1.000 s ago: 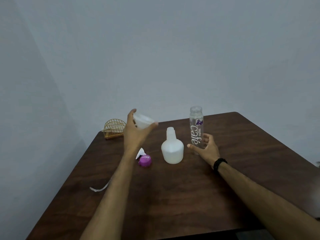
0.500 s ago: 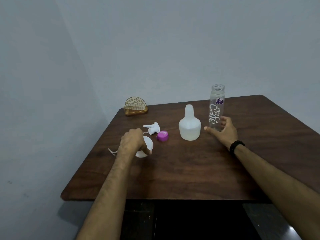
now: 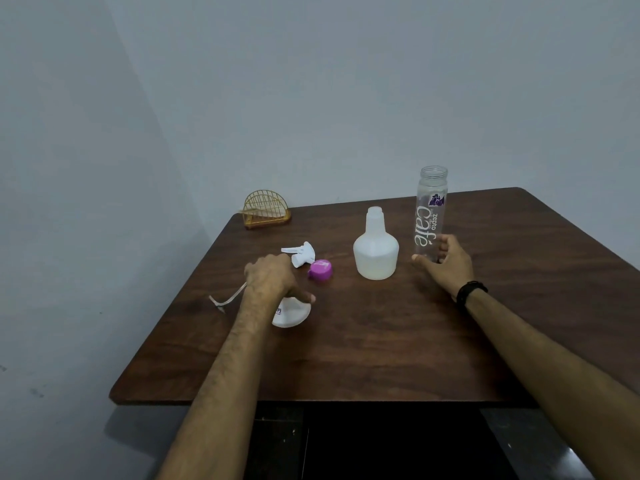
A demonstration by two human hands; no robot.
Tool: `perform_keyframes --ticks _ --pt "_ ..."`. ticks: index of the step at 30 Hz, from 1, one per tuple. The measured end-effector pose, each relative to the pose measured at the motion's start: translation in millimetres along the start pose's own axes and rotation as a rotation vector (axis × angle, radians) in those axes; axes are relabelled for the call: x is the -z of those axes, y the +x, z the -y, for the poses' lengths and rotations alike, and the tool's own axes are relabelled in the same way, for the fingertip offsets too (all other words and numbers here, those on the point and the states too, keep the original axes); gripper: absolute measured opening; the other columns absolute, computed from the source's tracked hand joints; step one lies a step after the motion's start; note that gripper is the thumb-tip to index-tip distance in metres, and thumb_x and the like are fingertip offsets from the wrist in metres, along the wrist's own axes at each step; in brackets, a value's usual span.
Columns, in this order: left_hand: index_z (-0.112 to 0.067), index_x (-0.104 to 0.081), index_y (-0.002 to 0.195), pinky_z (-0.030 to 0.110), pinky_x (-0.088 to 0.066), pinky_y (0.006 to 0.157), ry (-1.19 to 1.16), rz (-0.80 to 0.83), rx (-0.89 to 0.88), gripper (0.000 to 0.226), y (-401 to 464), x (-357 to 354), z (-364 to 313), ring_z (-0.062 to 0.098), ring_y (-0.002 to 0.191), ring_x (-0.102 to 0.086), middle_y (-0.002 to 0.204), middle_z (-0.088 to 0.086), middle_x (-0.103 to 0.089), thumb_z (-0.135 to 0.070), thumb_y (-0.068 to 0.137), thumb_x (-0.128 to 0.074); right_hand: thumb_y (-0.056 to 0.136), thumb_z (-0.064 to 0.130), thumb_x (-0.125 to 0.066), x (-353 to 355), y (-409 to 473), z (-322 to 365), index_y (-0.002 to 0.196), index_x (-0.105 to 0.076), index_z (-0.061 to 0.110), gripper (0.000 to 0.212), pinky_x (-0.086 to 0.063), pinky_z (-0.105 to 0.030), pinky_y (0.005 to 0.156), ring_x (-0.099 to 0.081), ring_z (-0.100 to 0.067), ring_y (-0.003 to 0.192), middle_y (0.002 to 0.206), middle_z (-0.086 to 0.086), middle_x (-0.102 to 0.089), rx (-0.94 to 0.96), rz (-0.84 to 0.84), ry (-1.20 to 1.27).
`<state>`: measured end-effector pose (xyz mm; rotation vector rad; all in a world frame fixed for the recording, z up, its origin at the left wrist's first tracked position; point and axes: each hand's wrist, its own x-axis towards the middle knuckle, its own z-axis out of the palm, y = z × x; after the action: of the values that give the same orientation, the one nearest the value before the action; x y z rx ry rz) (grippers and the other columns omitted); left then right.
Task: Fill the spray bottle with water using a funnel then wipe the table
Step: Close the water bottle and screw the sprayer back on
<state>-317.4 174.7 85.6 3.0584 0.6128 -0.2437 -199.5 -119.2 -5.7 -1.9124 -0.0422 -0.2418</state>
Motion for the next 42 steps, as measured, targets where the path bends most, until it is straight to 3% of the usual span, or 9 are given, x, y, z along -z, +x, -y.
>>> perform_keyframes --ticks 4,11,17,23,26,30,35,39,42 --pt "-0.017 -0.055 0.135 0.039 -0.049 0.090 -0.109 -0.087 -0.080 0.079 7 10 -23 0.023 0.116 -0.059 0.128 0.005 -0.063 -0.061 0.073 -0.078 0.075 0.019 -0.086 0 0 0 0.130 -0.052 0.014 0.065 -0.045 -0.025 0.088 -0.056 -0.012 0.103 0.130 -0.007 -0.062 -0.003 0.000 0.002" --pt "-0.018 -0.047 0.142 0.049 -0.047 0.103 -0.133 -0.072 -0.164 0.070 37 -12 -76 0.030 0.131 -0.049 0.143 0.011 -0.048 -0.039 0.082 -0.078 0.074 0.020 -0.086 2 0 -3 0.130 -0.052 0.014 0.066 -0.047 -0.025 0.089 -0.057 -0.014 0.106 0.130 -0.006 -0.062 -0.002 0.022 0.004" --pt "-0.016 -0.059 0.133 0.047 -0.051 0.099 -0.146 -0.080 -0.114 0.045 56 -35 -84 0.029 0.121 -0.056 0.132 0.011 -0.059 -0.021 0.089 -0.068 0.073 0.019 -0.087 2 0 -4 0.128 -0.054 0.015 0.065 -0.048 -0.025 0.090 -0.059 -0.013 0.105 0.126 -0.004 -0.063 0.011 0.020 0.013" --pt "-0.015 -0.064 0.129 0.042 -0.054 0.097 -0.219 -0.103 -0.106 0.039 60 -38 -76 0.028 0.116 -0.060 0.129 0.013 -0.061 -0.014 0.090 -0.066 0.069 0.028 -0.089 3 1 -4 0.128 -0.053 0.019 0.069 -0.050 -0.032 0.098 -0.060 -0.017 0.113 0.126 -0.001 -0.063 0.019 -0.002 0.014" --pt "-0.014 -0.065 0.128 0.040 -0.053 0.098 -0.368 -0.111 -0.112 0.041 57 -32 -74 0.027 0.118 -0.060 0.131 0.010 -0.062 -0.009 0.088 -0.069 0.073 0.029 -0.087 3 0 -2 0.132 -0.051 0.020 0.070 -0.047 -0.031 0.100 -0.056 -0.016 0.117 0.132 -0.003 -0.060 0.024 0.006 0.006" --pt "-0.015 -0.057 0.134 0.029 -0.051 0.088 -0.777 -0.219 -0.100 0.047 51 -13 -65 0.021 0.118 -0.058 0.131 0.005 -0.059 -0.015 0.089 -0.072 0.078 0.026 -0.083 3 0 -4 0.134 -0.050 0.020 0.066 -0.043 -0.025 0.096 -0.054 -0.014 0.116 0.136 -0.004 -0.059 0.039 0.035 -0.006" --pt "-0.013 -0.063 0.127 0.030 -0.056 0.090 -1.225 -0.381 -0.226 0.042 45 26 -74 0.016 0.106 -0.066 0.119 0.004 -0.069 -0.030 0.090 -0.072 0.077 0.034 -0.083 0 4 -3 0.137 -0.043 0.022 0.073 -0.040 -0.026 0.094 -0.053 -0.017 0.121 0.139 -0.003 -0.054 0.044 0.066 -0.002" --pt "-0.020 -0.064 0.127 0.027 -0.055 0.090 -1.168 -0.441 -0.459 0.043 38 65 -110 0.012 0.105 -0.065 0.114 -0.001 -0.070 -0.043 0.090 -0.069 0.078 0.040 -0.081 0 13 2 0.137 -0.041 0.025 0.073 -0.043 -0.027 0.090 -0.057 -0.013 0.115 0.132 0.001 -0.059 0.097 0.086 0.047" --pt "-0.020 -0.062 0.130 0.017 -0.049 0.082 -1.038 -0.488 -0.596 0.043 35 83 -143 0.006 0.101 -0.062 0.115 -0.005 -0.066 -0.041 0.093 -0.067 0.082 0.035 -0.078 -1 15 2 0.139 -0.039 0.025 0.070 -0.043 -0.026 0.089 -0.055 -0.010 0.112 0.132 0.000 -0.060 0.114 0.128 0.056"
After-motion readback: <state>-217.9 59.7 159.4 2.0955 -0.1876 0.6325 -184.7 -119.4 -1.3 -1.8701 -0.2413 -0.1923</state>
